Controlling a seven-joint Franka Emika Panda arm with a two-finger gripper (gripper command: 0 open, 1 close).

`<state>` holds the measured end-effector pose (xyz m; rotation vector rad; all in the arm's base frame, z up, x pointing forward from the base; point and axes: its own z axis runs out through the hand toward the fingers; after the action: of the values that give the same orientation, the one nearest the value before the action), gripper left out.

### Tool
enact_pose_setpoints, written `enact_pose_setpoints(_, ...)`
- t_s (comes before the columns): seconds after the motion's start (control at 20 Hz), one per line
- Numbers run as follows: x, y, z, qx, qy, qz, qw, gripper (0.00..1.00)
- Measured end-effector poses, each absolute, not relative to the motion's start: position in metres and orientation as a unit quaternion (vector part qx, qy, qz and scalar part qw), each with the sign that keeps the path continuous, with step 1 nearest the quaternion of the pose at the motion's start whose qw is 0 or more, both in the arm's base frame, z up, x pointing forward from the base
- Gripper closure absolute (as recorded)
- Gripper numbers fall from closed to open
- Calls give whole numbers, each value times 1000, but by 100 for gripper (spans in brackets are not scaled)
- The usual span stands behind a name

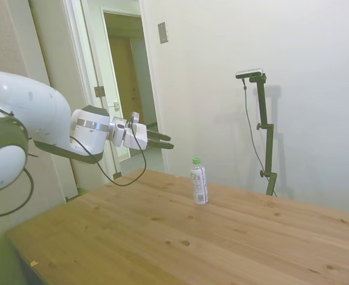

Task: Stand the water bottle

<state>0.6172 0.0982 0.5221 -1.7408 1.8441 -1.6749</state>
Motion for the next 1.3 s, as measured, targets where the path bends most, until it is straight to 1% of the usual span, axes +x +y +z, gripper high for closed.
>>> enact_pose_setpoints(0.15,619,95,524,-592,594,-540,65,0)
enact_pose_setpoints(0.45,630,116,507,-629,572,-518,92,0)
enact_pose_setpoints(0.55,635,121,506,-636,572,-509,98,0)
enact_pose_setpoints(0.9,641,122,517,-658,577,-469,121,0)
enact_pose_setpoints(1.3,616,121,534,-681,587,-419,127,0)
